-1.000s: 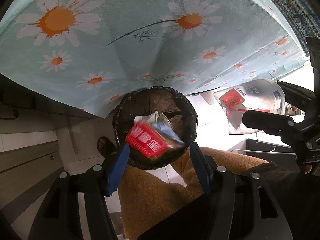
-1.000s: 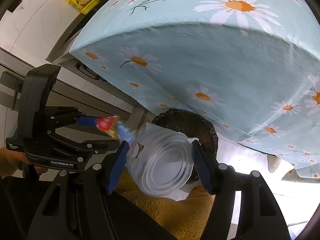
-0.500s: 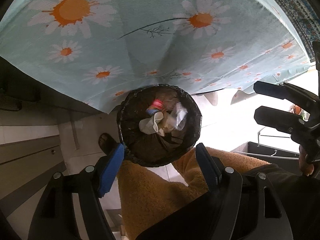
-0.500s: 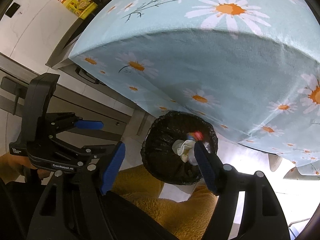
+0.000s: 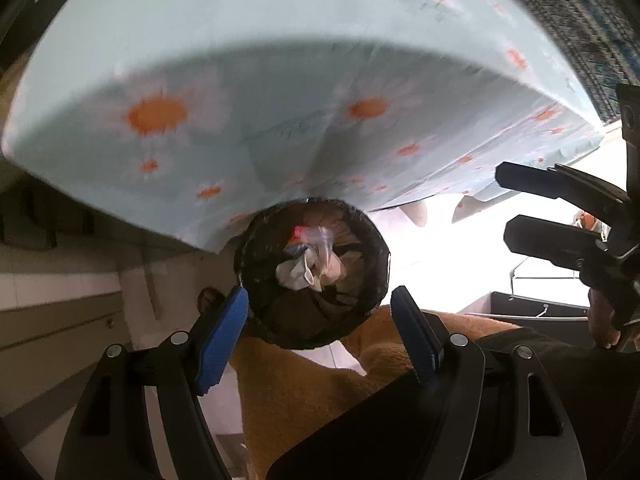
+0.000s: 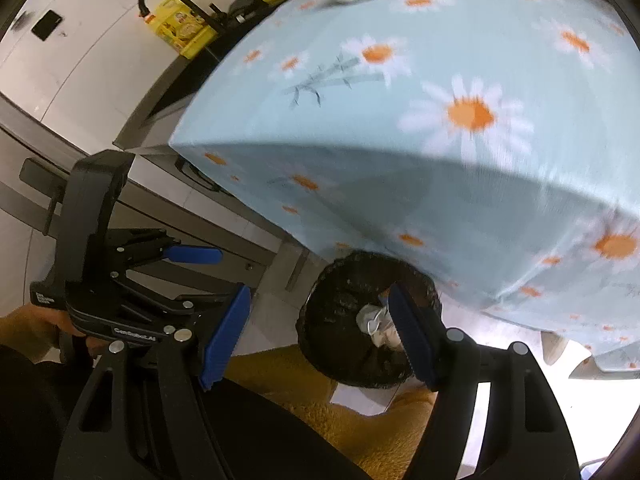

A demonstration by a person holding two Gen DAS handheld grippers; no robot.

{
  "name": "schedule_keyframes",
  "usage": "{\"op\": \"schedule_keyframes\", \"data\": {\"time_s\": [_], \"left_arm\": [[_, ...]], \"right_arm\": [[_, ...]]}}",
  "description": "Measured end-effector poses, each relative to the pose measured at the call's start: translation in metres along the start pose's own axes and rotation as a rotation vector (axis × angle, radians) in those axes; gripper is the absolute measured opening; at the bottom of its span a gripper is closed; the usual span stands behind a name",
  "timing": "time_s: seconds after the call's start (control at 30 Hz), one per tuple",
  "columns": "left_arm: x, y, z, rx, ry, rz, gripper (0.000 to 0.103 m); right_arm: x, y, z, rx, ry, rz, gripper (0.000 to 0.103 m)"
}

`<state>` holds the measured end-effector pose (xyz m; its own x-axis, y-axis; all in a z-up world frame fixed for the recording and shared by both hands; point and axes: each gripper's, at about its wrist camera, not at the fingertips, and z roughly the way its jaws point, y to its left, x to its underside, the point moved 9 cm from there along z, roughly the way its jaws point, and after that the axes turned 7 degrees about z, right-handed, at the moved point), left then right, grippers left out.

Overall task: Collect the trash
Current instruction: 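Raise both tools back toward the remaining trash on the table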

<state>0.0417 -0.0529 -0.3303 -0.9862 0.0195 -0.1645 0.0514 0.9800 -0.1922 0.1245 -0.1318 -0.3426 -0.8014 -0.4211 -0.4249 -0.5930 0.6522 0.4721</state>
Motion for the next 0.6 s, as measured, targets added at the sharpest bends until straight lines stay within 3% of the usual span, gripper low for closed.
{"op": "schedule_keyframes", "data": {"time_s": [0.2, 0.5, 0.6], "left_arm": [[-0.027, -0.005, -0.037, -0.012, -0.076, 0.044, 0.072], [-0.09, -0.009, -0.091, -0.03, -0.213, 0.104, 0.072], [-0.114, -0.004, -0.101, -0.049, -0.247, 0.097, 0.079]], "right_arm": [[-0.025, 0.009, -0.033, -0.01, -0.113, -0.015, 0.071], [-0.062, 0.0, -0.083, -0.05, -0.254, 0.094, 0.072], [-0.071, -0.009, -0.093, -0.041, -0.288, 0.126, 0.072]]}}
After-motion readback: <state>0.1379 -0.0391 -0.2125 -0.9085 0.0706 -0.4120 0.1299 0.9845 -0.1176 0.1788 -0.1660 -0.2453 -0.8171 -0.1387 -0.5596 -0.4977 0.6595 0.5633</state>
